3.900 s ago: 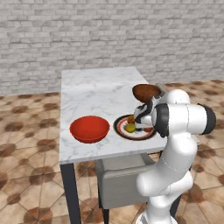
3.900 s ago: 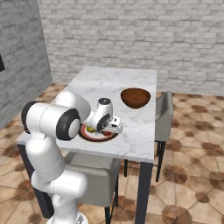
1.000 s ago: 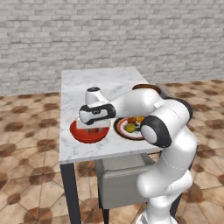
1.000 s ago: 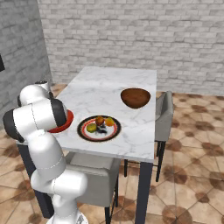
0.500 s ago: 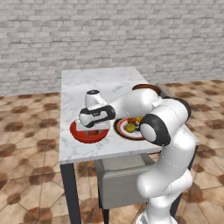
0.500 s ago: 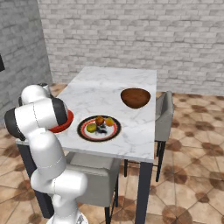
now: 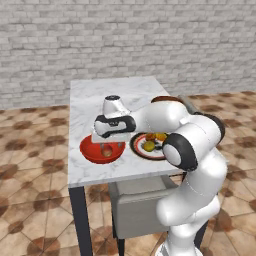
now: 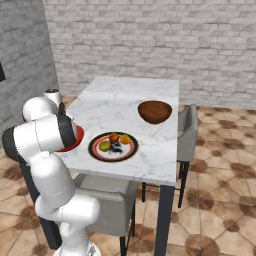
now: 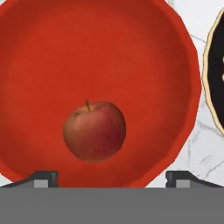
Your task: Take the fruits from the plate on the dining counter and place two fruits in each bowl.
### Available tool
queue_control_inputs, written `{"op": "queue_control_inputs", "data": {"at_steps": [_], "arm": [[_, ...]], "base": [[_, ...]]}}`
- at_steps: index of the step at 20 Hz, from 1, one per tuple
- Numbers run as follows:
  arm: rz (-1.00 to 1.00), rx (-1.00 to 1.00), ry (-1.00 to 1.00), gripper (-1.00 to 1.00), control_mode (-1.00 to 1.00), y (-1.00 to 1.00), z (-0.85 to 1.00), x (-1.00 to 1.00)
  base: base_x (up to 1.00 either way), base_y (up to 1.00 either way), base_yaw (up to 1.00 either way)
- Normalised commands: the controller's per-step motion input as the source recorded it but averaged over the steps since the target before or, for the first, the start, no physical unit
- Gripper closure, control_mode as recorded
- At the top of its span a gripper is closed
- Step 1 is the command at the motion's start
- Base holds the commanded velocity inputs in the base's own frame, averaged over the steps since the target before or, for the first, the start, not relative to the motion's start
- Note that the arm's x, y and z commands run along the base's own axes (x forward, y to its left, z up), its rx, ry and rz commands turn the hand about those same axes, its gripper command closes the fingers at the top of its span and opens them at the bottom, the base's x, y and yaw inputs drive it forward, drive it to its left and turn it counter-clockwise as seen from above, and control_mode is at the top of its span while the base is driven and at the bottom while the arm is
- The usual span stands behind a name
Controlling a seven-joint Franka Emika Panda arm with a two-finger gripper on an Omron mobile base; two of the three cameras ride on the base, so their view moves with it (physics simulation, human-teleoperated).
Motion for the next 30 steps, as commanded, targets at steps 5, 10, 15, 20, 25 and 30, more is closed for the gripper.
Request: {"op": "queue_control_inputs", "data": {"at_steps": [5,10,15,20,25,30], "arm": [[0.03,0.03,-0.02,-1.0,-1.0,-0.9,0.53,-0.58],[0.04,0.03,-0.01,-1.0,-1.0,-1.0,0.12,-0.24],[0.02,0.06,0.0,-1.0,-1.0,-1.0,-0.09,0.54],[0.01,0.01,0.0,-1.0,-1.0,-0.75,-0.09,0.73],[0.0,-0.05,-0.01,-1.0,-1.0,-0.04,-0.36,0.37],[0.0,-0.09,-0.01,-1.0,-1.0,0.0,-0.65,0.25]], "base": [[0.0,0.0,0.0],[0.0,0.0,0.0],[0.0,0.0,0.0],[0.0,0.0,0.0],[0.0,0.0,0.0],[0.0,0.0,0.0]]}}
